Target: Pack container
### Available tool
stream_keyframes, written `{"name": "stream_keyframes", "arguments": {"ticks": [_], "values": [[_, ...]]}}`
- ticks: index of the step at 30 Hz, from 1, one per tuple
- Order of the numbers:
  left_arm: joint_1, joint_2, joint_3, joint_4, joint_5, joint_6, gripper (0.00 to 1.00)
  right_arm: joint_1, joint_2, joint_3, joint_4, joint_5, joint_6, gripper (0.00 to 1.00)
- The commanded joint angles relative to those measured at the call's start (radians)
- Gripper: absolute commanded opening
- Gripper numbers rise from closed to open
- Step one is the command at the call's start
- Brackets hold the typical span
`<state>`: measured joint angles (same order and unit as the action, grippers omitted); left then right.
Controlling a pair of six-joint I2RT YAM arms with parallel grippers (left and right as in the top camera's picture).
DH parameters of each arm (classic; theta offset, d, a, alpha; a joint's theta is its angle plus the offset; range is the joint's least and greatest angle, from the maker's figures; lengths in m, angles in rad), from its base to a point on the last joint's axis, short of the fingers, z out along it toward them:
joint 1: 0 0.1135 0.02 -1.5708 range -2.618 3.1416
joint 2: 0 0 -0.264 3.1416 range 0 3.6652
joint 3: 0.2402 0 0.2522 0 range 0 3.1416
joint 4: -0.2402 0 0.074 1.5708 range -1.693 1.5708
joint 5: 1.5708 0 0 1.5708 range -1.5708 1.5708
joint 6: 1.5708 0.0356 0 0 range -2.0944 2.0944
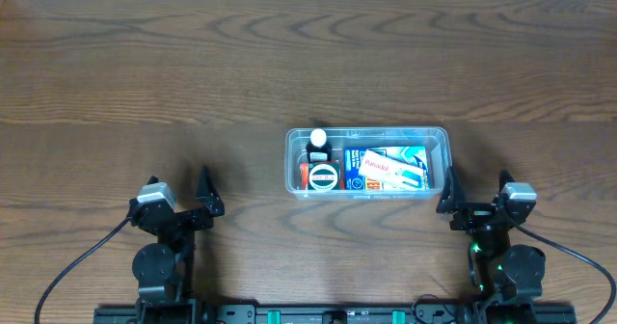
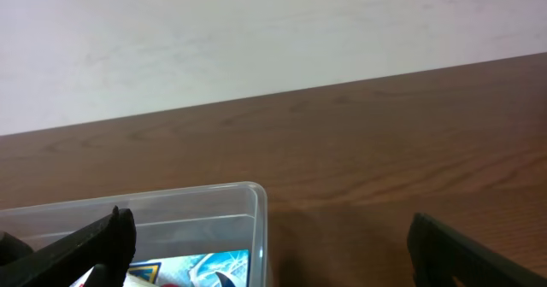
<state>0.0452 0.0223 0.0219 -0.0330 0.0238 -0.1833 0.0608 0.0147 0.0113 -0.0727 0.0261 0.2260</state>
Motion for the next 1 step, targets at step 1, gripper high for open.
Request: {"name": "stream_keyframes", "arguments": {"ticks": [1], "values": [[0.007,0.002,-0.018,-0.038,-0.008,0.006,0.98,0.005,-0.01,-0.006,0.002,0.011,-0.014,0.99]]}}
